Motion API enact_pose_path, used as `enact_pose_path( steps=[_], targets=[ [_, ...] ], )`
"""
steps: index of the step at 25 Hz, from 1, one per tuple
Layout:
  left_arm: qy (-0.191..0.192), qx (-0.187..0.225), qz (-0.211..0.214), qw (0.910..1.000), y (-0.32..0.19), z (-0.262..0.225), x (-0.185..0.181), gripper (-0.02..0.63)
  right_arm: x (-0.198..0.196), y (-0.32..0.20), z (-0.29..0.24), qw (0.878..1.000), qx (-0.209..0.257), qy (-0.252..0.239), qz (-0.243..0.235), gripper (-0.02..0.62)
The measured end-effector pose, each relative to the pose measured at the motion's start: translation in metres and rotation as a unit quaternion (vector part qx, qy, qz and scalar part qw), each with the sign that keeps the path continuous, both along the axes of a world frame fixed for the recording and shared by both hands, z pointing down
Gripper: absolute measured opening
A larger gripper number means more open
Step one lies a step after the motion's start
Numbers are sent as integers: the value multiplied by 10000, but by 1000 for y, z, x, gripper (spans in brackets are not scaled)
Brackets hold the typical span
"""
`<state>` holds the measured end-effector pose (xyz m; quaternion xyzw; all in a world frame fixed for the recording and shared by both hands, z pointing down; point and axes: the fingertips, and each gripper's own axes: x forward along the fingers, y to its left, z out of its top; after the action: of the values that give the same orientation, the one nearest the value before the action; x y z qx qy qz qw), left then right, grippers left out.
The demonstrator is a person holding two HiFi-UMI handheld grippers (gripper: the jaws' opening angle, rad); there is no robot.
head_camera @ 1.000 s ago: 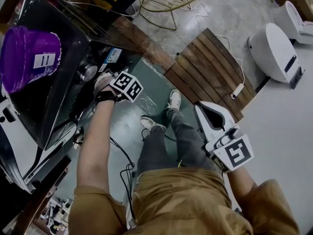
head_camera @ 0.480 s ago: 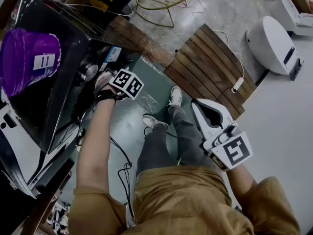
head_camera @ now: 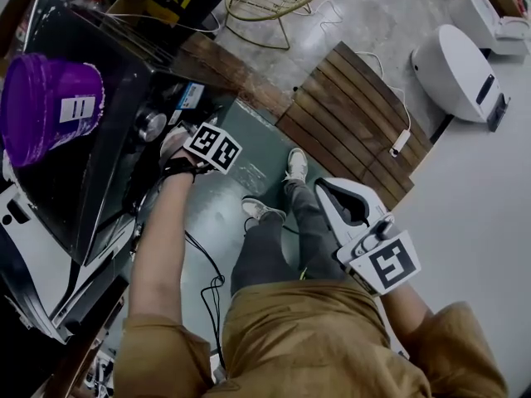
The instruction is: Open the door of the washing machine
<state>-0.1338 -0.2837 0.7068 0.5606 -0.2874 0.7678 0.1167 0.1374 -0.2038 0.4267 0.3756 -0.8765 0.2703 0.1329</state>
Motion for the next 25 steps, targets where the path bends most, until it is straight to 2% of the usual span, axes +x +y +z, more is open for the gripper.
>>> enact_pose_path(
  steps=[3, 9, 11, 13, 15, 16, 18, 25],
  targets=[
    [-10, -53, -42, 10000, 1, 2, 0, 158, -1, -4, -3, 10000, 14, -43, 42, 5],
    [-405, -152, 79, 9990, -3, 8, -3, 169, -5, -2, 2, 9999, 16, -97, -30, 5],
    [-297, -183, 95, 9993, -2, 7, 4, 169, -7, 2, 1, 9999, 35, -135, -45, 5],
    [26, -427, 205, 9989, 21, 14, 29, 152, -8, 9, 0, 9999, 24, -116, -101, 5],
    [365, -663, 625, 9952, 61, 28, 64, 152, -8, 11, -1, 9998, 52, -106, -152, 5],
    [419, -717, 806, 9933, 80, 34, 76, 186, -8, 14, -2, 9997, 61, -118, -184, 5],
    [294, -720, 1045, 9915, 104, 38, 86, 186, -2, 21, 0, 9996, -8, -81, -281, 5],
    [336, -621, 1394, 9877, 115, 35, 101, 181, 2, 44, -4, 9995, 104, -5, -289, 5]
  ],
)
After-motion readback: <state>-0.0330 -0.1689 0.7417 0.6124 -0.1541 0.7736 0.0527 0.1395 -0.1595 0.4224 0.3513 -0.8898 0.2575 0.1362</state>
